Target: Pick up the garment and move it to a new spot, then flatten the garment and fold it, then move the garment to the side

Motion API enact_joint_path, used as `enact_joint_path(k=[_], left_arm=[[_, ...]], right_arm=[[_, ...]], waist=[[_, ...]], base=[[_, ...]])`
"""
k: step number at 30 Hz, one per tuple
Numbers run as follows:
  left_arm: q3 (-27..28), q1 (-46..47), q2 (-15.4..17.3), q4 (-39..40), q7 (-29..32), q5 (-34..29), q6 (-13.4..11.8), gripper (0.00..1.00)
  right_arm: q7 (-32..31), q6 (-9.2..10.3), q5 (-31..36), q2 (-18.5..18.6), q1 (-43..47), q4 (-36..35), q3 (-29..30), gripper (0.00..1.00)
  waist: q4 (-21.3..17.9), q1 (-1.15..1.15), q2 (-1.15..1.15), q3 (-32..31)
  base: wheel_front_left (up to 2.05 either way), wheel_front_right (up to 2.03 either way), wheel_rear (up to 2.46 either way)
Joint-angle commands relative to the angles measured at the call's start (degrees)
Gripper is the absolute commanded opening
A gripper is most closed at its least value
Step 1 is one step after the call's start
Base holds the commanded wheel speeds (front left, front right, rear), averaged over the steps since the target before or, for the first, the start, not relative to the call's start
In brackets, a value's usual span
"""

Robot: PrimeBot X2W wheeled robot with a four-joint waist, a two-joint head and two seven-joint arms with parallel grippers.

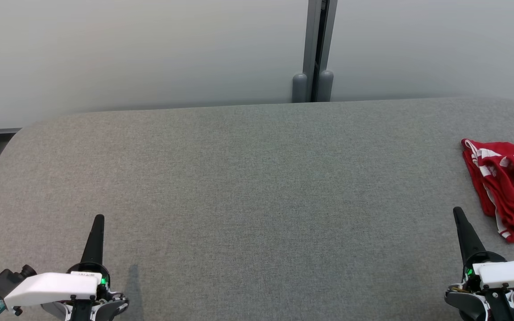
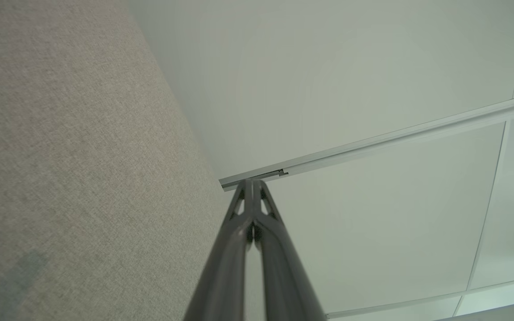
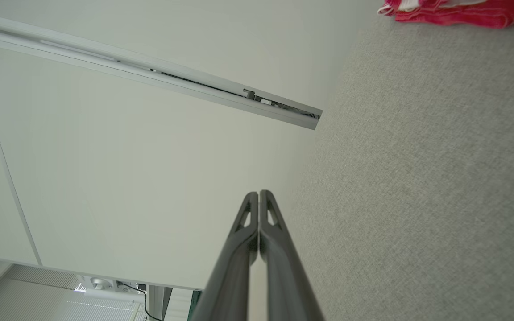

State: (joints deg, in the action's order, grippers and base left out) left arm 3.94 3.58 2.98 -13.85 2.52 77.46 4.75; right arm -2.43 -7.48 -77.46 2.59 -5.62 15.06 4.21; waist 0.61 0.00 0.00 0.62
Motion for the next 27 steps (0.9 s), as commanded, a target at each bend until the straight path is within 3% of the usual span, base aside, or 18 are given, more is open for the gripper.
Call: enact_joint_path(k=[1, 27], left_arm=[[0.54, 1.37, 0.20, 0.20, 0.40, 1.44, 0.55, 0.00], [2.27, 2.70, 0.02, -0.13, 3.27, 11.58, 2.34, 0.00]], right_arm=[[-0.53, -0.02, -1.63, 0.57, -0.95, -0.71, 0.36, 0.00], [-3.31, -0.02, -11.79, 0.61, -0.79, -1.05, 1.91, 0.00]], waist=[[-0.03, 0.00, 0.00, -0.03], [-0.44, 0.00, 0.00, -0.32]], base=[[0.00, 0.00, 0.00], [0.00, 0.00, 0.00]])
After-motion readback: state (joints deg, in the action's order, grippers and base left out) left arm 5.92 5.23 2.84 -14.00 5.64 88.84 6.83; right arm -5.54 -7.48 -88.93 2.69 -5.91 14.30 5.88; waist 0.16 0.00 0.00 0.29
